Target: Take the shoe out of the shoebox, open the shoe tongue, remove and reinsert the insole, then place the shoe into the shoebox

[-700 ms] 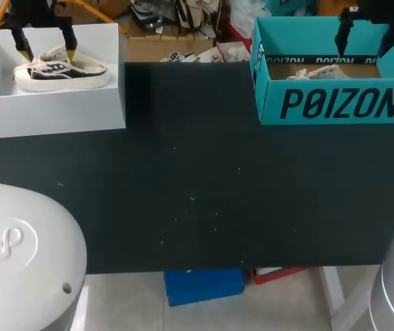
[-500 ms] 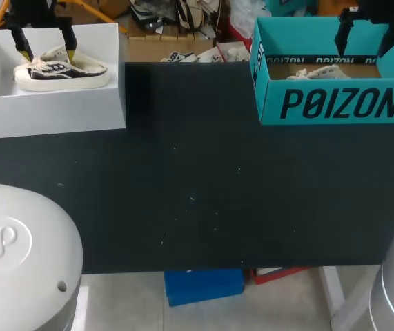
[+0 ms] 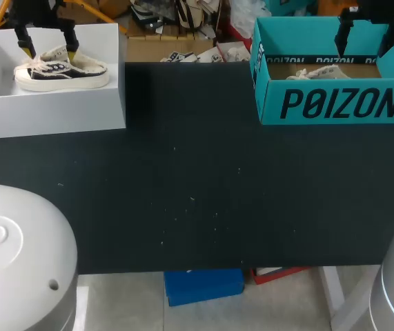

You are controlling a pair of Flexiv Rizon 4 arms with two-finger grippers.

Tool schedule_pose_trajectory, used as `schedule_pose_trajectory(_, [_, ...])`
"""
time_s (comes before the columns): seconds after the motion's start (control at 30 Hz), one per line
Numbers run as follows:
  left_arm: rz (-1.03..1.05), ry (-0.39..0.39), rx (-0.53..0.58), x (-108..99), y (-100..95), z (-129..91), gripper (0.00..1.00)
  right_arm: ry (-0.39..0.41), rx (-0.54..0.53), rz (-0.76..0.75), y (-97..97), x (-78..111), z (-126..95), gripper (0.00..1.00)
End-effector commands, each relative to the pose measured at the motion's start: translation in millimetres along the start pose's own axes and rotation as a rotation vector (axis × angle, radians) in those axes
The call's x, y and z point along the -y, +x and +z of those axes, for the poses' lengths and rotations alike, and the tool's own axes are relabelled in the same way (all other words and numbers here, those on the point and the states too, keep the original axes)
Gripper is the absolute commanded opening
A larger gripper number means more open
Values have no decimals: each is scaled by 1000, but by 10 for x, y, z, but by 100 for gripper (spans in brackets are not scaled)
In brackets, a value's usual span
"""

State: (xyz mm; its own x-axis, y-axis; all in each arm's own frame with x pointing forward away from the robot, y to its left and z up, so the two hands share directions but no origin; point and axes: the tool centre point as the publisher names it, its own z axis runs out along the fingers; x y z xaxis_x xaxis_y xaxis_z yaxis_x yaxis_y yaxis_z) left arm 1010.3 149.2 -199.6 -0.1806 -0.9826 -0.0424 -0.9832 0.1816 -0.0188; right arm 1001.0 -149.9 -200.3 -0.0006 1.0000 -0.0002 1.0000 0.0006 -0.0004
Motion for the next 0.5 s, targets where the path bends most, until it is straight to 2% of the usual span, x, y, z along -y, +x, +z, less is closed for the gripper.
schedule_pose_trajectory(0.03, [367, -30, 55, 285, -80, -18, 100, 0, 0, 0, -1, 2, -1, 100])
schedule_pose_trajectory(0.17, [700, -47, 123, 568, -249, 16, 100, 0, 0, 0, -1, 2, -1, 100])
schedule_pose_trajectory(0.23, [843, -27, 145, 699, -316, 25, 100, 0, 0, 0, -1, 2, -1, 100])
schedule_pose_trajectory(0.3, [1082, -7, 195, 878, -420, 59, 100, 0, 0, 0, -1, 2, -1, 100])
schedule_pose_trajectory(0.37, [1229, -6, 171, 1023, -498, 84, 100, 0, 0, 0, -1, 2, -1, 100])
schedule_pose_trajectory(0.5, [1519, -14, 224, 1298, -615, 195, 100, 0, 0, 0, -1, 2, -1, 100])
